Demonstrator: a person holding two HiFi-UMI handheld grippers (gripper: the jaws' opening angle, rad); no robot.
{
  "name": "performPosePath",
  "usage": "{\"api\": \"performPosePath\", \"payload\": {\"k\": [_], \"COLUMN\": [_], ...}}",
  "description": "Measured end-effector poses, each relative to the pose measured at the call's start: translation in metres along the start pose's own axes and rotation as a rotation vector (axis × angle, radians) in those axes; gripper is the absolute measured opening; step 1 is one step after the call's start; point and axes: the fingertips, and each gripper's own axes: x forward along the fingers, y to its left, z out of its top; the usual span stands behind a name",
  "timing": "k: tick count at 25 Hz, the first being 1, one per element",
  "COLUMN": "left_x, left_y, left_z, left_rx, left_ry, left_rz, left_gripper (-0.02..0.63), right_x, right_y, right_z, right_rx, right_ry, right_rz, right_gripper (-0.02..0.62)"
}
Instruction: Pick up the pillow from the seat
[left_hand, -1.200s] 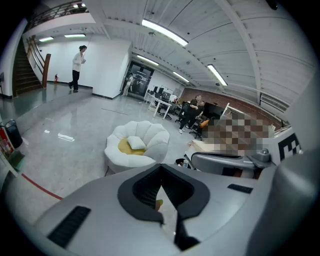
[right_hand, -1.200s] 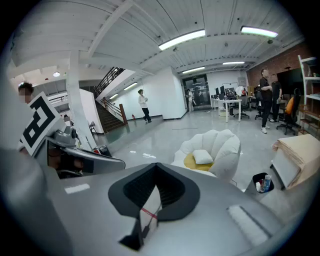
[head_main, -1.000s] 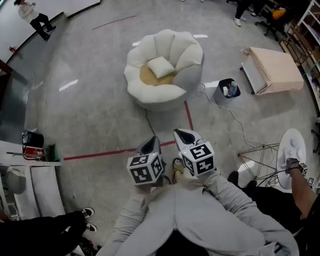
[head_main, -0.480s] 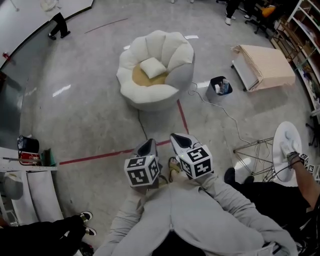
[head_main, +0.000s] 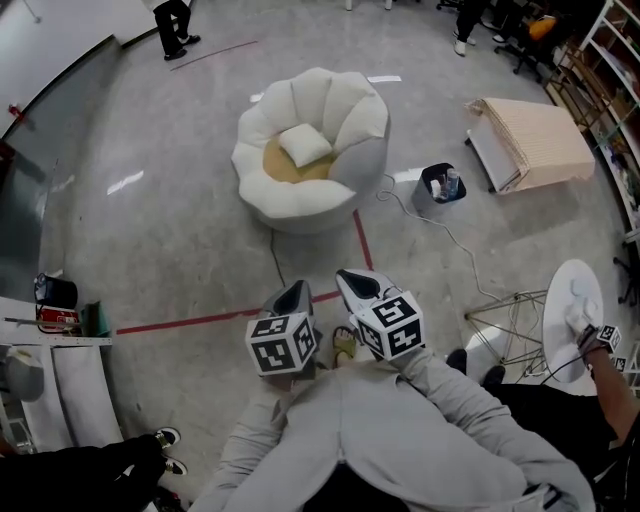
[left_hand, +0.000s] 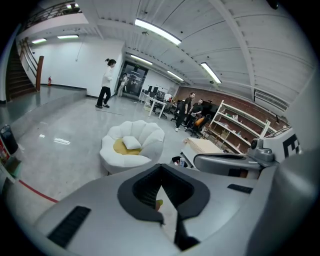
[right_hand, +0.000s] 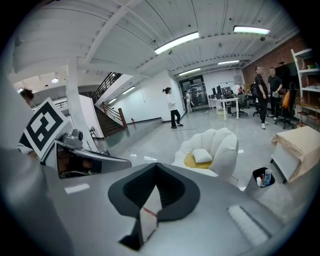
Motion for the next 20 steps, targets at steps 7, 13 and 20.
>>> {"api": "performPosePath", "payload": {"k": [7,13,20], "left_x": [0.021,0.035,0.056], "left_y": [-0.011,-0.017,-0.017], "left_z": [0.014,0.028,0.043], "left_rx": [-0.007,0.002,0.020], "left_ry": [-0.014,-0.011,-0.001], "left_rz": [0.026,0.042,0.046], "left_gripper": [0.006,0.006,0.006], "right_x": [0.003,0.009,0.021], "right_y": [-0.024,-0.042,-0.063], "right_z": [0.011,0.019,0.024], "right_rx": [-0.014,-0.018,-0.006], "right_ry": [0.007,0.025,0.032], "right_rz": [0.032,0.039,0.028], "right_gripper": [0.000,0.000,0.000]}}
